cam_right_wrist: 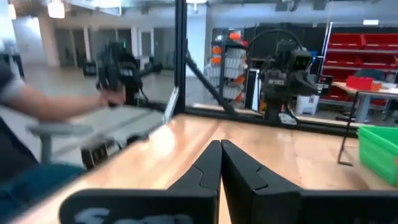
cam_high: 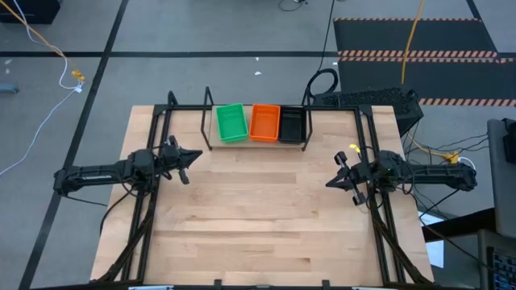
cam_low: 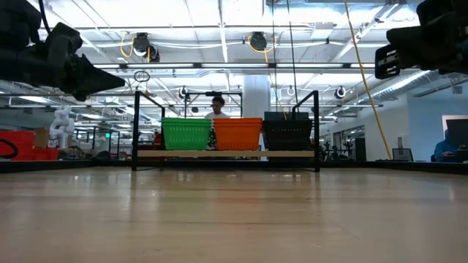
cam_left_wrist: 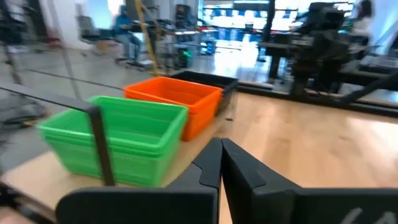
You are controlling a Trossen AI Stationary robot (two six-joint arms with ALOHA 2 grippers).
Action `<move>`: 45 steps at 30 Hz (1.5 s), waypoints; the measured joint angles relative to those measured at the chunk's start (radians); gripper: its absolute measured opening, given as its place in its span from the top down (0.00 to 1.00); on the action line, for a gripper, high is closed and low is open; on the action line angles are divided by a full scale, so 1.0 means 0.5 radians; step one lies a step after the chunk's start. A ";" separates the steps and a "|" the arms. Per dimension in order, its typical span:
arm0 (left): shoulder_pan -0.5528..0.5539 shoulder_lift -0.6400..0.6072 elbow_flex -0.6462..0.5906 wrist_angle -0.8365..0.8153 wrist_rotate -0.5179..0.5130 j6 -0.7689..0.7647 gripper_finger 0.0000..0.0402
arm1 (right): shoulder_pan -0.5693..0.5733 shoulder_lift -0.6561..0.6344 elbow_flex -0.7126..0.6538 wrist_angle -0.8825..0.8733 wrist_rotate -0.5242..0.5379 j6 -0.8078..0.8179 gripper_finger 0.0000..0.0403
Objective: Stack baskets on shelf by color
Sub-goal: Return to Home Position
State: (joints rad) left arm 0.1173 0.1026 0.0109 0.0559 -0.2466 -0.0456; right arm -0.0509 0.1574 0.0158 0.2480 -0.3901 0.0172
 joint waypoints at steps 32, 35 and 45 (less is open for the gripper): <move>-0.003 0.030 -0.002 0.012 0.195 -0.020 0.90 | 0.000 0.002 -0.004 0.152 0.307 -0.478 0.99; -0.003 0.030 -0.002 0.012 0.195 -0.020 0.90 | 0.000 0.002 -0.004 0.152 0.307 -0.478 0.99; -0.003 0.030 -0.002 0.014 0.195 -0.024 0.90 | 0.000 0.002 -0.004 0.152 0.307 -0.478 0.99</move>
State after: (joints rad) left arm 0.1158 0.1177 0.0101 0.0627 -0.1493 -0.0574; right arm -0.0509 0.1585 0.0139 0.3240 -0.2367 -0.2218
